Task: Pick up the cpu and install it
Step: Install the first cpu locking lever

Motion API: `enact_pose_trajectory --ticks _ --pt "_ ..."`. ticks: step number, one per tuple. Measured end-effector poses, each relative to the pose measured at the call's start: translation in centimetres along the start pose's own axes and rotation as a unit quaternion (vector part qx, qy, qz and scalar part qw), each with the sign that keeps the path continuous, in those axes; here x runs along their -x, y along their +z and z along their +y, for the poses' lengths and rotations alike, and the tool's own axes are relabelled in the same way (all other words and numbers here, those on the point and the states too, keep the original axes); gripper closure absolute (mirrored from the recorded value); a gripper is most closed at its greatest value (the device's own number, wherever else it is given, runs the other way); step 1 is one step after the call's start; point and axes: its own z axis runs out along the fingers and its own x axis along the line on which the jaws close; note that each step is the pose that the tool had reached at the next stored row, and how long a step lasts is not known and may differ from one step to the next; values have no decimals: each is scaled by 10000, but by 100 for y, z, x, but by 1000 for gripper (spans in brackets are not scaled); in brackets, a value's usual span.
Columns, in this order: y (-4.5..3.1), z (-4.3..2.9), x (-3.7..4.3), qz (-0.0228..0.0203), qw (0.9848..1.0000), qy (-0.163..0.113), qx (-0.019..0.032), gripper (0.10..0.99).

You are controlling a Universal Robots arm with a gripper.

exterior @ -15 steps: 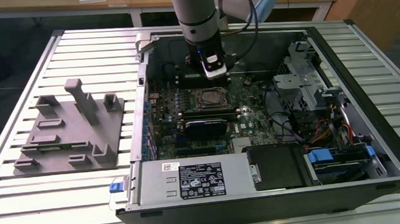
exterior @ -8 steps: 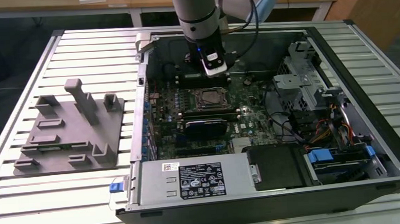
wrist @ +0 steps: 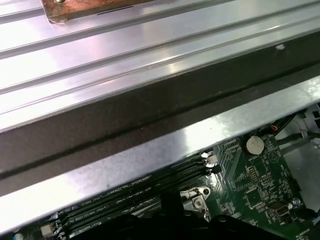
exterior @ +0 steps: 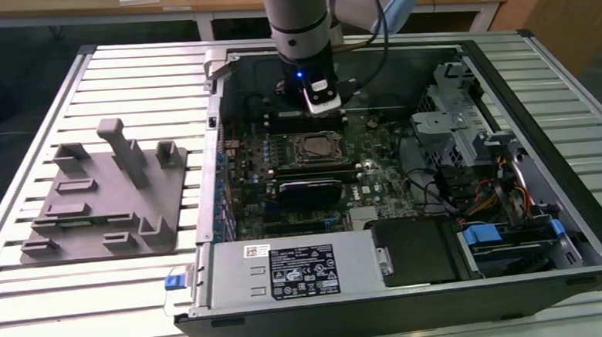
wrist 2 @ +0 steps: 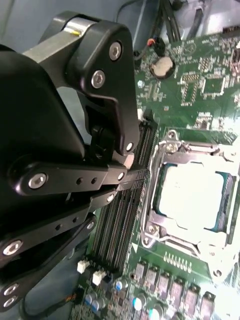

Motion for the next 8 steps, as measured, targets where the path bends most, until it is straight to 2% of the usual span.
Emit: enact_pose_trajectory --ticks 6,8 --pt "6 -7 29 196 9996 5 -212 980" --pt "7 -18 41 246 9993 6 -271 980"
